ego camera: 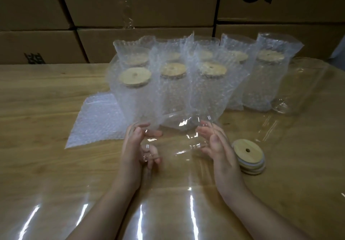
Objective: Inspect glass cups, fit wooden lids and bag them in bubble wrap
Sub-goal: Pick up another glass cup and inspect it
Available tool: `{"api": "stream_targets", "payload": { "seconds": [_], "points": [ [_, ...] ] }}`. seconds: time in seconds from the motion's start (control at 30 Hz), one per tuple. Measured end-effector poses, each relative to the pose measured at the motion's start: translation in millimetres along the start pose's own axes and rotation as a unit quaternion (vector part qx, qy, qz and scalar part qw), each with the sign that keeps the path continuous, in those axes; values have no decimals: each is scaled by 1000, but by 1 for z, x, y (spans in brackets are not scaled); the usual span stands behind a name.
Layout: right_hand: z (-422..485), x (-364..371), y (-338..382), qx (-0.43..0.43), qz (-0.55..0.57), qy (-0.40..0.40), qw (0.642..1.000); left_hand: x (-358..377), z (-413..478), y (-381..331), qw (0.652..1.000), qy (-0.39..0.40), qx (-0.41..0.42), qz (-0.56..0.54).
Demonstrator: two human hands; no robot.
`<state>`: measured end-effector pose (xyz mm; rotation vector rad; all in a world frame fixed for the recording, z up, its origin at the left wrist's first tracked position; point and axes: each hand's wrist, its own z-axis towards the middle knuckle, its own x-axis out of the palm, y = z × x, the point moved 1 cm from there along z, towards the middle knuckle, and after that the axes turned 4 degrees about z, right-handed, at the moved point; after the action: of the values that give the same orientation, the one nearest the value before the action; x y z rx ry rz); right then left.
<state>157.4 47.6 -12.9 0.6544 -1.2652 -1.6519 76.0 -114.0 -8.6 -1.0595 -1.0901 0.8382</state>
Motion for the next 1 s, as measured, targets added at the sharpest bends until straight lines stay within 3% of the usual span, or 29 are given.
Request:
{"api": "stream_targets", "payload": {
  "seconds": [0.27,0.47,0.7,0.9,1.0],
  "points": [
    [0,2,2,51,53,-19,997,3,-1,1,998,-36,34,25],
    [-4,2,-4,24,-41,-24,999,7,-13,-4,983,-56,139,103],
    [-11,9,3,-35,-32,11,999,4,-18,-5,958,-44,209,190],
    [-11,6,10,-97,-53,6,994,6,-14,-5,980,-11,130,149],
    [-7,4,14,-61,-16,35,997,5,-9,-4,993,20,60,101]
  ]
}}
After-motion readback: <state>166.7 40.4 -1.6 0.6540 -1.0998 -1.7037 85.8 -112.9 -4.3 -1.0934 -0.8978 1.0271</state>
